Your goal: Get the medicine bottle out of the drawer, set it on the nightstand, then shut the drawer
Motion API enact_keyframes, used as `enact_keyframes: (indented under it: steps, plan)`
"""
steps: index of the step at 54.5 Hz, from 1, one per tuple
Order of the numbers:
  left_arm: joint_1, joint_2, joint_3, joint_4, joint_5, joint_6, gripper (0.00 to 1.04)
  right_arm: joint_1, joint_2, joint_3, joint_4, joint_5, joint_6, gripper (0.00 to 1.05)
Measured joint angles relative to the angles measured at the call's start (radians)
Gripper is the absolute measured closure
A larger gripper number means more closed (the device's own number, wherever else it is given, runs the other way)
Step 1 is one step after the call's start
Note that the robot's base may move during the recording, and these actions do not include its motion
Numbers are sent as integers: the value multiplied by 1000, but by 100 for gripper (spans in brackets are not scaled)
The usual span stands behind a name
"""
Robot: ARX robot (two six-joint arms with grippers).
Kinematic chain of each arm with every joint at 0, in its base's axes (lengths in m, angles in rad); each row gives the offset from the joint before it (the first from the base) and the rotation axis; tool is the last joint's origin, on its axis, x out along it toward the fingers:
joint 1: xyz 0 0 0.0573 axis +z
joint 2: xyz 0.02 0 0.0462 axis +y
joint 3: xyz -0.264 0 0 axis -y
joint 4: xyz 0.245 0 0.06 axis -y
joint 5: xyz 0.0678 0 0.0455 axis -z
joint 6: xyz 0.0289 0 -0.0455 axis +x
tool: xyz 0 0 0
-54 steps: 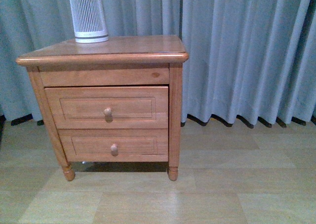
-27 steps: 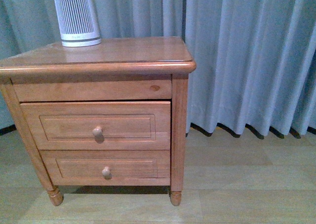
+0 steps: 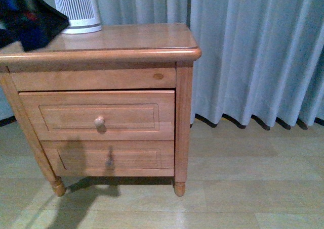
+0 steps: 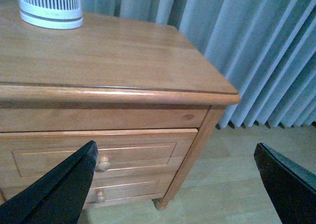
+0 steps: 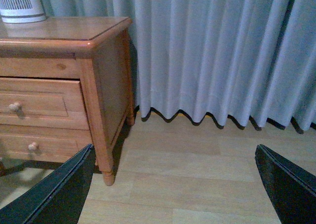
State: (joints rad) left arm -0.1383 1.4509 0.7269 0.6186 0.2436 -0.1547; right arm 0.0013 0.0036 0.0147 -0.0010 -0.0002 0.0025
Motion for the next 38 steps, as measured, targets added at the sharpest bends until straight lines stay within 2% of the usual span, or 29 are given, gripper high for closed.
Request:
enact_keyframes:
  steps: [8, 18, 38]
  plan:
    - [-39, 307, 99, 109, -60, 31, 6, 0, 0, 0, 0, 0, 0, 7]
    - [-57, 595, 222, 159, -124, 27, 6, 0, 0, 0, 0, 0, 0, 7]
    - [-59, 877, 439, 200, -192, 23, 6, 0, 0, 0, 0, 0, 0, 7]
